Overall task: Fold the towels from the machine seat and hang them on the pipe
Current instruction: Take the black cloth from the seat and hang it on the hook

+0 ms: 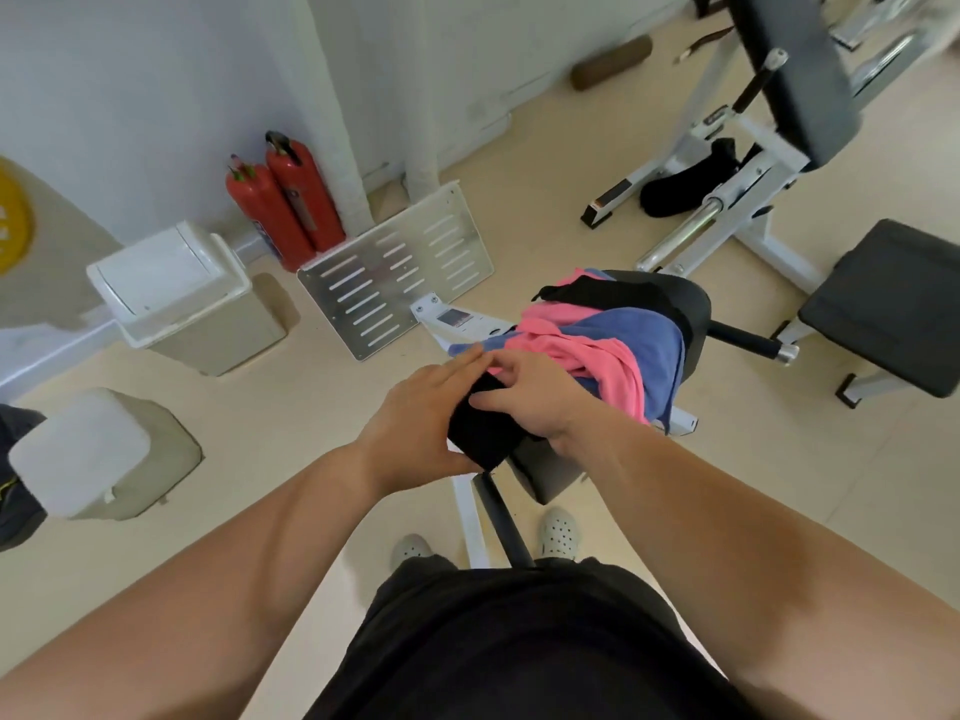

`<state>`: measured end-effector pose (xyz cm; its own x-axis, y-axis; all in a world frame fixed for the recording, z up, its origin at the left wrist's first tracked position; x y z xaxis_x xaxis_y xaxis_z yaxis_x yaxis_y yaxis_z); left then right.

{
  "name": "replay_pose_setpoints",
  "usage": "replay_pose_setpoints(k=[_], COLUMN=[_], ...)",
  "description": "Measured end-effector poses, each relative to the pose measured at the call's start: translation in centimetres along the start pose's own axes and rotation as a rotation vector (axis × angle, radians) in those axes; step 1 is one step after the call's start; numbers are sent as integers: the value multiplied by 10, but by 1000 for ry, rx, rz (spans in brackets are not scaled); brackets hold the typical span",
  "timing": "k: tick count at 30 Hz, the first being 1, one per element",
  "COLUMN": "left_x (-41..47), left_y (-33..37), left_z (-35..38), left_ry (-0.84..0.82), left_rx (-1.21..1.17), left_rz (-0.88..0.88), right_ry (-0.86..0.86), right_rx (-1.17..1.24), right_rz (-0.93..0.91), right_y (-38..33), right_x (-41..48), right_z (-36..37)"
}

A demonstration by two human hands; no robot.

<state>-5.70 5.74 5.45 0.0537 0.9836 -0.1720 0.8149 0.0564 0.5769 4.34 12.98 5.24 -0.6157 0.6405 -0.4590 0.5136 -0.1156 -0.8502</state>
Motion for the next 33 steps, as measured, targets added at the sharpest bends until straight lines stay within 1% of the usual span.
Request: replay_pose_setpoints(k=[5, 7, 8, 10, 12, 14, 16, 18, 20, 21, 23, 25, 28, 31, 33], left_x=[4, 4, 7, 17, 31, 51, 79, 108, 135, 147, 166, 179, 197, 217, 229], left_y=[18, 34, 41, 49, 57, 68, 78, 87, 93, 95, 96, 98, 103, 100, 94], left_z=[-48, -67, -74, -82, -87, -82, -66, -45, -20, -8, 14, 32, 51, 70, 86], left_ry=[219, 290, 297, 296, 338, 351, 325, 286, 229, 196, 136, 85, 22, -15, -40], left_rx=[-84, -61, -52, -45, -46, -58, -102, -100, -74, -56, -33, -14, -3, -7, 36], left_rz=[84, 109, 93, 3, -65, -122, -200, -295, -343, -359, -397, -435, -458, -480, -506], right_ry=[-39, -39, -46, -68, -79, -52, 38, 153, 274, 308, 314, 290, 282, 265, 290], right_rx=[121, 140, 175, 256, 312, 396, 419, 353, 294, 253, 178, 135, 66, -18, -72], right_rz=[2, 13, 28, 69, 76, 100, 143, 184, 275, 327, 421, 477, 449, 429, 422], right_y=[-40, -46, -45, -38, -30, -13, 17, 56, 103, 125, 162, 187, 201, 215, 224], right_x=[-7, -6, -4, 2, 6, 9, 13, 17, 18, 17, 15, 16, 27, 48, 59], right_z=[-12, -21, -25, -37, -57, -87, -130, -177, -222, -241, -270, -290, -306, -307, -307])
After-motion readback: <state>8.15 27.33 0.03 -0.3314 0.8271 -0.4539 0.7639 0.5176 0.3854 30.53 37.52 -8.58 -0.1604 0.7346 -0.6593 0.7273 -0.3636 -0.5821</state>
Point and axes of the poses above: each hand's wrist, its own x-axis towards the middle knuckle, its own z-axis out of the palm, y = z × x, the point moved 8 cm from there along x, towards the middle knuckle, and after that the axes turned 2 degrees about -z, right-handed, at the moved point
